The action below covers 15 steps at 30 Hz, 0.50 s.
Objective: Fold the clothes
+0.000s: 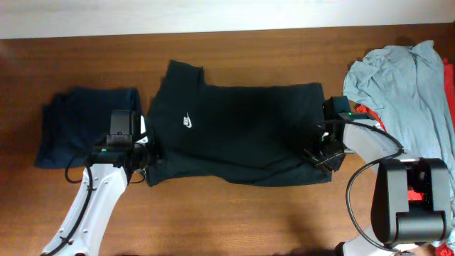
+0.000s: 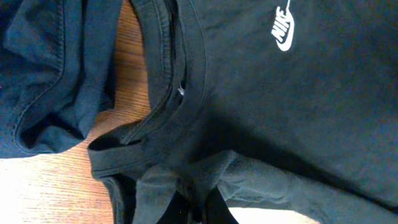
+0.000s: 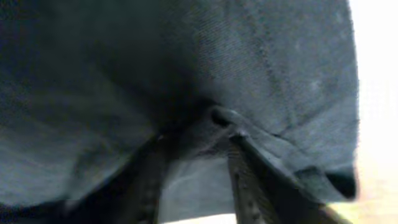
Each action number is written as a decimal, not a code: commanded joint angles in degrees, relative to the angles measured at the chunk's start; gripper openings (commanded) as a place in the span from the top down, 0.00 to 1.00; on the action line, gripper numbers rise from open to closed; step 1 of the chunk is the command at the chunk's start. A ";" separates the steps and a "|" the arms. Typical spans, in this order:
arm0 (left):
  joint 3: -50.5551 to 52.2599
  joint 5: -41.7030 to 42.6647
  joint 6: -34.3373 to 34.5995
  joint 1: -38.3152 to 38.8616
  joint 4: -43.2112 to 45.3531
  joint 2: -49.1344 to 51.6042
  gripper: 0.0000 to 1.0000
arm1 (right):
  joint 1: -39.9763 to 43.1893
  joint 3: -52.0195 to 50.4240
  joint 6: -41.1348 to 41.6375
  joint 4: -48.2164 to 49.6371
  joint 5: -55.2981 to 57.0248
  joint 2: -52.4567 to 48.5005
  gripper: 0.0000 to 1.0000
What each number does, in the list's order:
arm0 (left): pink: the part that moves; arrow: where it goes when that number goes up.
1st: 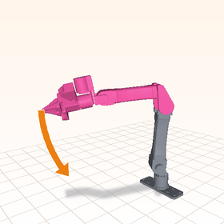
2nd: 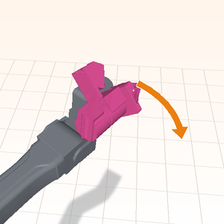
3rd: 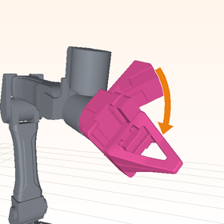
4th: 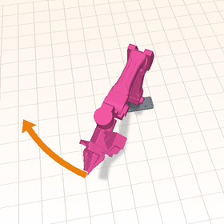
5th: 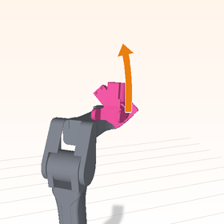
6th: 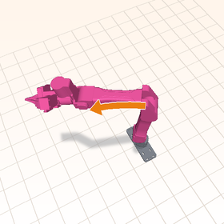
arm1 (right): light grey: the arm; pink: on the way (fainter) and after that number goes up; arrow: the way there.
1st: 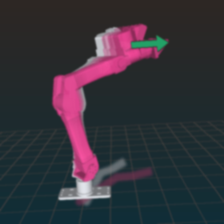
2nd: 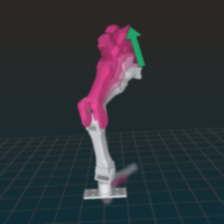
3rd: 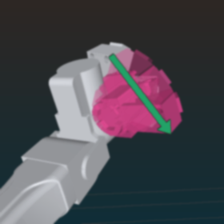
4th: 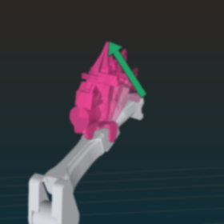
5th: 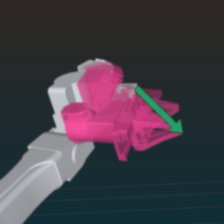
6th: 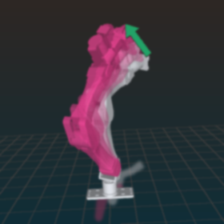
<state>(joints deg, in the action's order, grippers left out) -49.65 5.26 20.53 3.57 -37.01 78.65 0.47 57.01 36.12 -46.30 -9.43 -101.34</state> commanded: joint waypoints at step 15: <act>-0.87 -0.63 -0.94 0.00 -0.15 0.15 1.00 | -0.09 0.33 -1.36 -4.98 2.71 7.69 0.96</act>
<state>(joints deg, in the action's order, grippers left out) -49.65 5.28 20.53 3.57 -37.04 78.65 0.47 57.01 35.27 -50.52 -7.94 -99.61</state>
